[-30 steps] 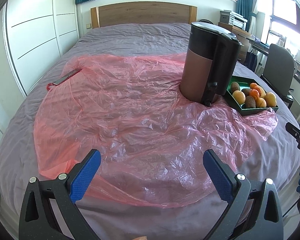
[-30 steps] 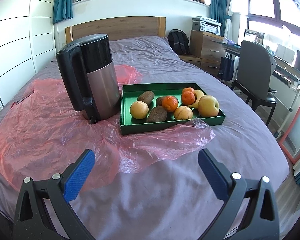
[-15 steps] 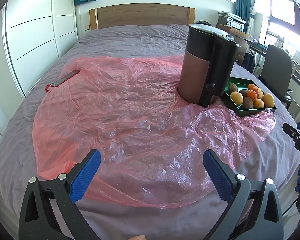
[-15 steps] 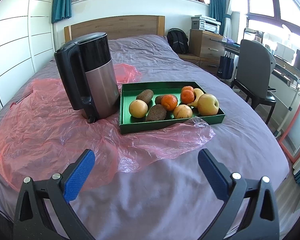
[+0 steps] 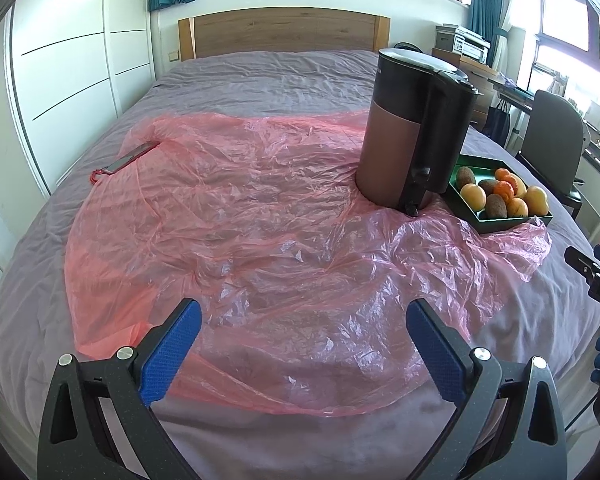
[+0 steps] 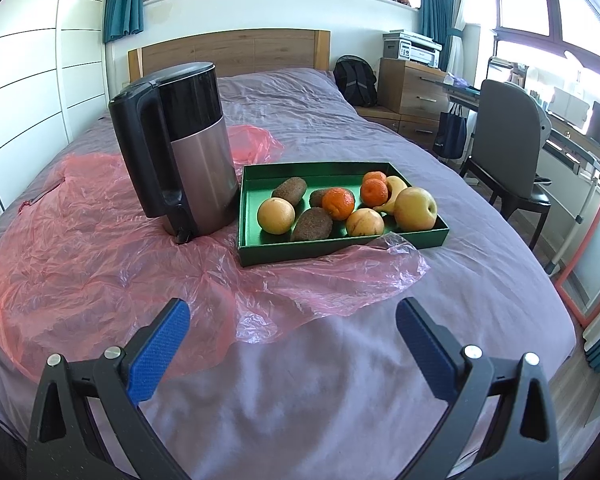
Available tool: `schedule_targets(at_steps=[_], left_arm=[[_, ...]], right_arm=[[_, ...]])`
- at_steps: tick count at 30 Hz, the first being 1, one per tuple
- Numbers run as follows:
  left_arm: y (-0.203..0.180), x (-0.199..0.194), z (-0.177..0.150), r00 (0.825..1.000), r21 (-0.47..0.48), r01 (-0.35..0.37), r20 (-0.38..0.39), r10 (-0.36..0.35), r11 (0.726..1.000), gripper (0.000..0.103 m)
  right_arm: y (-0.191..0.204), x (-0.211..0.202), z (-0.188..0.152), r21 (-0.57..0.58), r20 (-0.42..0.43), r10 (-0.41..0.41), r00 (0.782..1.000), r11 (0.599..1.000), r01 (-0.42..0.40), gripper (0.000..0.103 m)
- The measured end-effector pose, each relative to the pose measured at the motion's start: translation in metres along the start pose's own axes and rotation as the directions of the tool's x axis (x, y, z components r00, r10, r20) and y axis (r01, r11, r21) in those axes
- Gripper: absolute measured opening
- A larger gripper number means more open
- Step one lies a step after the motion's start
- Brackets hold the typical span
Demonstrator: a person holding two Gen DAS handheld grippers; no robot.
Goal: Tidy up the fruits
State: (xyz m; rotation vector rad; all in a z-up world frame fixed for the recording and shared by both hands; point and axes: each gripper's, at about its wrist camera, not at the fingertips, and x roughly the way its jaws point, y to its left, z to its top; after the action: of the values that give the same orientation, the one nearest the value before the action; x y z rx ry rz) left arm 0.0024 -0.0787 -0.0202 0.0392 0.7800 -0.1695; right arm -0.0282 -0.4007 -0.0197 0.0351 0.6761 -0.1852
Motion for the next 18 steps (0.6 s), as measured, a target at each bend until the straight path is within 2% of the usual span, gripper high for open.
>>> schedule_targets(at_steps=[18], left_arm=[[-0.0018,-0.002,0.0,1.0,0.017,0.003,0.003,-0.003,1.0,0.101]], right_arm=[[-0.0009,0.0001,0.0008,-0.001,0.0,0.001,1.0,1.0,-0.001,0.103]])
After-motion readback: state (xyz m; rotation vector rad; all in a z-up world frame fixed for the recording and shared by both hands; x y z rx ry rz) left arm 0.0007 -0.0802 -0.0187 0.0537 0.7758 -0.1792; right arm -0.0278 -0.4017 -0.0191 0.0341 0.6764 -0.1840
